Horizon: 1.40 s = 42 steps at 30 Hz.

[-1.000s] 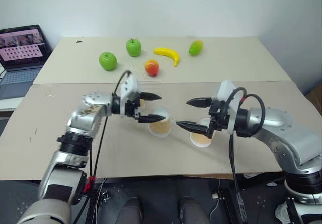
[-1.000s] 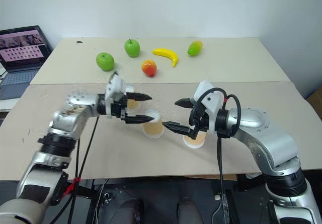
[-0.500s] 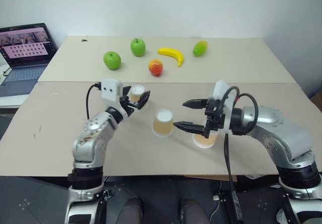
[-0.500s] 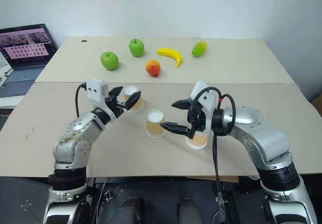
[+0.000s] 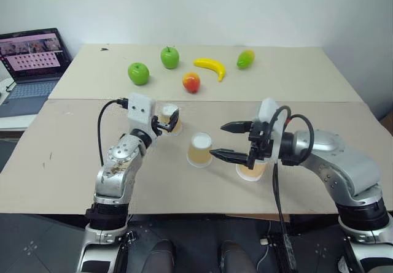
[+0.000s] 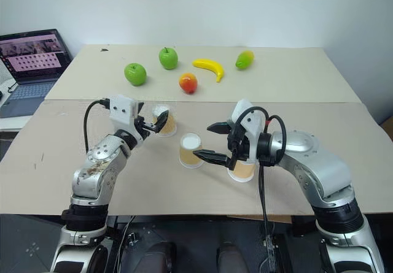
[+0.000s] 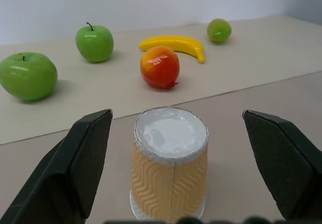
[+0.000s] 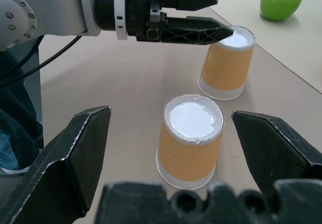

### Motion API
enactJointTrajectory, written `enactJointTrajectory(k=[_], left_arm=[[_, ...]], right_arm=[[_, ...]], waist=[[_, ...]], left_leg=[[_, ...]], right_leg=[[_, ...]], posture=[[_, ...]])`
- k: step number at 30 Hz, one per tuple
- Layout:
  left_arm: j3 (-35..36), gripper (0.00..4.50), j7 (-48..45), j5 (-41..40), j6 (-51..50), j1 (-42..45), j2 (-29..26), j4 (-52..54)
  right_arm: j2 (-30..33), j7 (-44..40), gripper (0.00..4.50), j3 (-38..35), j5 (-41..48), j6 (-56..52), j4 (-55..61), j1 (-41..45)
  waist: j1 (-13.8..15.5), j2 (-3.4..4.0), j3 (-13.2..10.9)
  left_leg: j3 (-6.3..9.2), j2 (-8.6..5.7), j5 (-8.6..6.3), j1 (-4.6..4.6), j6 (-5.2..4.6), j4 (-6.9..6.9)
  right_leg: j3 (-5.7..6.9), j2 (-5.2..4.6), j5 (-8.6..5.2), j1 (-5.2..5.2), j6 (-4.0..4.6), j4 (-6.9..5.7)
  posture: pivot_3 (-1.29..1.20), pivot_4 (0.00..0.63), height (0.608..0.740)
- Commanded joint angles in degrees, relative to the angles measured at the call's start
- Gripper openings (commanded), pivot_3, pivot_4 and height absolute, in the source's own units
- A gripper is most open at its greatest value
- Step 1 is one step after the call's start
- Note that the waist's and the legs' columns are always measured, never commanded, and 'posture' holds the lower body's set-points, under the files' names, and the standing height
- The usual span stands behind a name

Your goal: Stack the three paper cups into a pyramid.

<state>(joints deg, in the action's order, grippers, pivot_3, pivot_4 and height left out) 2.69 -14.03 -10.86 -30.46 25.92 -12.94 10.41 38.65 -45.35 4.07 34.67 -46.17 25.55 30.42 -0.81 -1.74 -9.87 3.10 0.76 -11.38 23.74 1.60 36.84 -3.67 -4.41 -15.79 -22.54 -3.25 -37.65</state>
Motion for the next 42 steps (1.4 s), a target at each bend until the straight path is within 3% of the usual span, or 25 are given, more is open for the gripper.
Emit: enactJointTrajectory(k=[1,19,36,42], left_arm=[[-1.1,4.42,-0.5,-0.7,-0.7,-0.8,0.8,0.7],[-0.8,4.42,-0.3,1.0,3.0,1.1,0.8,-7.9],[-0.9,4.42,-4.9,4.1,15.6,15.0,-1.5,-30.8],[-0.4,4.42,-6.6,4.1,18.2,16.1,-2.8,-33.9]], right_arm=[[0.1,0.6,4.5,-1.8,0.8,0.1,2.5,0.0],[0.2,1.9,4.5,-2.3,0.7,0.7,2.3,-1.4],[0.3,2.0,4.5,-2.4,-0.2,1.3,1.5,-1.5],[0.3,2.2,4.5,-2.6,-0.3,1.4,1.5,-1.6]], waist=[[0.0,0.0,0.0],[0.0,0.0,0.0],[0.0,0.0,0.0],[-0.1,0.0,0.0]], left_leg=[[0.0,0.0,0.0,0.0,0.0,0.0],[0.0,0.0,0.0,-0.01,0.0,0.0],[0.0,-0.01,0.0,0.0,0.0,0.0],[0.0,-0.01,0.0,0.01,0.0,0.0]], right_leg=[[0.0,0.0,0.0,0.0,0.0,0.0],[0.01,0.0,0.0,0.0,0.0,-0.01],[0.03,0.0,0.0,0.0,0.0,0.0],[0.03,0.0,0.0,-0.01,0.0,0.0]], posture=[[0.0,0.15,0.732],[0.0,0.15,0.732],[0.0,0.15,0.732],[0.0,0.15,0.732]])
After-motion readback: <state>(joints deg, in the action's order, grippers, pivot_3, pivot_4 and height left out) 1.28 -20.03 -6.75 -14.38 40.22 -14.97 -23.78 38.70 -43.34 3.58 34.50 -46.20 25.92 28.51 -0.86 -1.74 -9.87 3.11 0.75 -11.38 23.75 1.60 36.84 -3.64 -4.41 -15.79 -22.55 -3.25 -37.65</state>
